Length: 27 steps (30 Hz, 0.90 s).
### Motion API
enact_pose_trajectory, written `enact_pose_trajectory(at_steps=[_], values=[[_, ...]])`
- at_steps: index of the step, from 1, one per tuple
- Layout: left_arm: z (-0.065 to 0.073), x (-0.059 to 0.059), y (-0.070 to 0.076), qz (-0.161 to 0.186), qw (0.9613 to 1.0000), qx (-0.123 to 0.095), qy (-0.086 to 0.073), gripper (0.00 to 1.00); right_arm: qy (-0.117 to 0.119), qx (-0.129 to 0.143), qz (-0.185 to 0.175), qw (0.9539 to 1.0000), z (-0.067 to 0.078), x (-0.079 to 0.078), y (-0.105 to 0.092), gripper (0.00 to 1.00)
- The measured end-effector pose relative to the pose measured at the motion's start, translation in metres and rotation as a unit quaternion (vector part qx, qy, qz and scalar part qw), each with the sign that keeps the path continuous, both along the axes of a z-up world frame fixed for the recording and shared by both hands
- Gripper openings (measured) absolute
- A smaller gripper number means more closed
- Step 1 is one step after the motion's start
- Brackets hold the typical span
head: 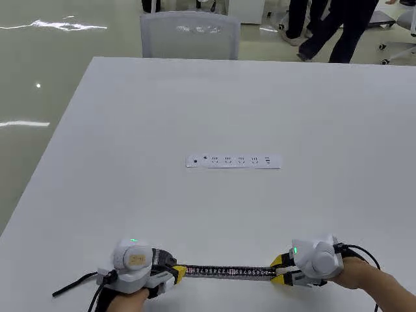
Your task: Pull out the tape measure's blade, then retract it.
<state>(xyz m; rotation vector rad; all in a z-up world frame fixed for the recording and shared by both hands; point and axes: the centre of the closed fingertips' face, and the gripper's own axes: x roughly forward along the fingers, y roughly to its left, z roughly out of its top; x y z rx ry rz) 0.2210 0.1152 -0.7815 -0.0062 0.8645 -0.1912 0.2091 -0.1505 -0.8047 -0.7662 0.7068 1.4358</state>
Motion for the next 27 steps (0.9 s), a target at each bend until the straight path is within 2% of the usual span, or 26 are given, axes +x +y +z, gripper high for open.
enact_pose_trajectory(at_steps=[3,5,9,17,21,24,27], values=[[0.0008,-0.0003,0.0009,0.010,0.9999,0.002,0.000,0.84,-0.001,-0.001,0.001,1.0000,-0.0001,0.0002,0.0004,0.14],[0.0038,0.0026,0.0043,0.031,0.9994,0.001,-0.013,0.78,-0.002,-0.002,0.000,1.0000,-0.0001,0.0003,0.0002,0.14],[-0.0039,0.0035,0.0050,0.040,0.9992,0.000,-0.006,0.78,-0.004,-0.002,0.000,1.0000,0.0001,-0.0001,0.0003,0.14],[-0.0052,0.0036,0.0022,0.071,0.9974,-0.006,-0.017,0.77,-0.007,-0.001,0.001,1.0000,-0.0006,0.0005,0.0000,0.14],[-0.0037,0.0016,-0.0022,0.073,0.9970,-0.020,-0.016,0.71,-0.008,0.000,0.000,1.0000,-0.0007,0.0004,-0.0002,0.14],[-0.0052,0.0008,-0.0023,0.073,0.9970,-0.021,-0.015,0.71,-0.008,0.000,0.000,1.0000,-0.0005,0.0002,0.0000,0.14],[0.0010,0.0005,-0.0009,0.075,0.9967,-0.022,-0.021,0.71,-0.008,0.000,0.000,1.0000,-0.0003,0.0001,-0.0002,0.14]])
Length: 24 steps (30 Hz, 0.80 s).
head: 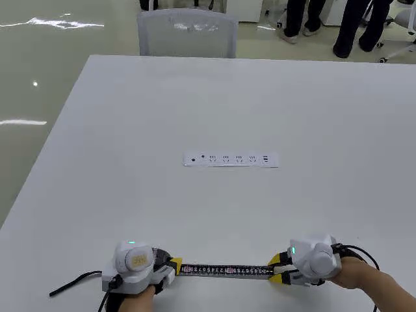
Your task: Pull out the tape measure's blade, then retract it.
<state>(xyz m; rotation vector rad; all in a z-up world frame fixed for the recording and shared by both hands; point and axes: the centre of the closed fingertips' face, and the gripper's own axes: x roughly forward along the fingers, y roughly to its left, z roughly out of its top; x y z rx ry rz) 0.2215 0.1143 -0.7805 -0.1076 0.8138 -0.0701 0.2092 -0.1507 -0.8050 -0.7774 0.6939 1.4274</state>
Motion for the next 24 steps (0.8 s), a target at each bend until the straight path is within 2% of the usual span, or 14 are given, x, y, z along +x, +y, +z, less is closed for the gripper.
enact_pose_trajectory(at_steps=[5,9,16,24], values=[[-0.001,0.002,0.000,0.007,1.0000,-0.007,-0.001,0.71,0.001,0.000,-0.001,1.0000,0.000,0.000,0.000,0.15],[-0.003,0.002,-0.002,0.009,0.9998,-0.015,0.004,0.69,0.001,0.000,-0.003,1.0000,0.000,0.000,0.000,0.15],[-0.010,0.003,-0.001,0.022,0.9997,-0.013,0.007,0.70,0.001,0.002,-0.005,1.0000,0.000,0.000,0.000,0.15],[-0.014,0.007,0.001,0.020,0.9998,0.002,0.004,0.68,-0.005,0.001,0.000,1.0000,0.000,0.000,0.000,0.14]])
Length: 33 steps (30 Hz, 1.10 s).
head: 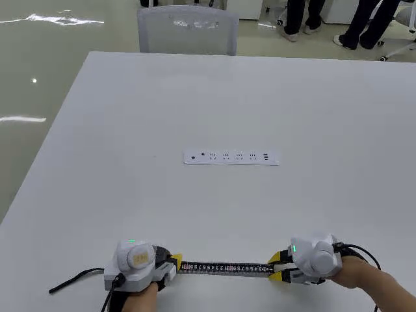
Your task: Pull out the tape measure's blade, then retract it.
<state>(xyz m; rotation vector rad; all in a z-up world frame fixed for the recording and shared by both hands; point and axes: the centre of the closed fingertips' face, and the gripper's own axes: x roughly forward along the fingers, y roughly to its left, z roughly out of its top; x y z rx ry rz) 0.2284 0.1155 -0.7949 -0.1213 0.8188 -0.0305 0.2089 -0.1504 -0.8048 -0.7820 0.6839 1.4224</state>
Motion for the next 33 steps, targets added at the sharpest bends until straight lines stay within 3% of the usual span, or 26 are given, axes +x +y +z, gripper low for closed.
enact_pose_trajectory(at_steps=[7,16,33], values=[[-0.007,0.003,-0.001,-0.007,0.9999,0.014,0.002,0.68,-0.004,-0.006,0.009,0.9999,0.000,0.000,0.001,0.14],[0.006,-0.004,-0.003,-0.015,0.9996,0.025,0.002,0.67,-0.007,-0.012,0.011,0.9998,0.000,-0.001,0.000,0.14],[0.004,-0.005,-0.002,-0.020,0.9995,0.021,0.009,0.66,-0.013,-0.012,0.015,0.9997,0.004,-0.001,0.000,0.14]])
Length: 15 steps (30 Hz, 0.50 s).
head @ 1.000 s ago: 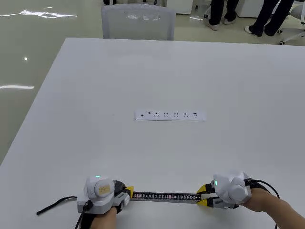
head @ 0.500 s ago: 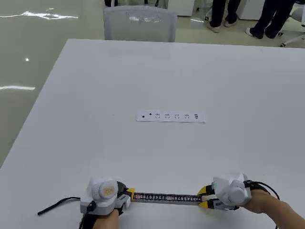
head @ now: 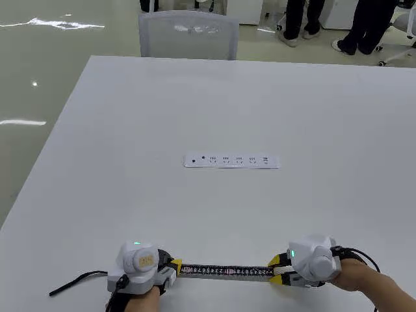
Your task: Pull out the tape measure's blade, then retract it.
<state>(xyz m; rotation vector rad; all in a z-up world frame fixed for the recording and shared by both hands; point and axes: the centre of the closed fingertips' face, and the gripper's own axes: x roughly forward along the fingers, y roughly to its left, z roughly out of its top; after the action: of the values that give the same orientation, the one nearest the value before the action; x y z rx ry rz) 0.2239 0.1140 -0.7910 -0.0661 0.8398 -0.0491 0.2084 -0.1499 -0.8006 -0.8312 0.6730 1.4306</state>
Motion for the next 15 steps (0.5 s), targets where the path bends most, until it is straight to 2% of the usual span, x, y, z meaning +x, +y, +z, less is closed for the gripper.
enact_pose_trajectory(at_steps=[4,9,15], values=[[-0.0015,-0.0006,0.0008,-0.001,1.0000,-0.002,0.002,0.66,-0.003,-0.001,0.000,1.0000,0.0015,0.0003,0.0005,0.14],[-0.0024,-0.0019,0.0010,-0.003,0.9999,-0.006,0.013,0.66,-0.005,-0.001,0.003,1.0000,0.0033,0.0005,0.0007,0.14],[-0.0007,-0.0070,-0.0010,-0.004,0.9991,-0.012,0.042,0.66,-0.006,-0.002,0.007,1.0000,0.0038,0.0009,0.0006,0.14]])
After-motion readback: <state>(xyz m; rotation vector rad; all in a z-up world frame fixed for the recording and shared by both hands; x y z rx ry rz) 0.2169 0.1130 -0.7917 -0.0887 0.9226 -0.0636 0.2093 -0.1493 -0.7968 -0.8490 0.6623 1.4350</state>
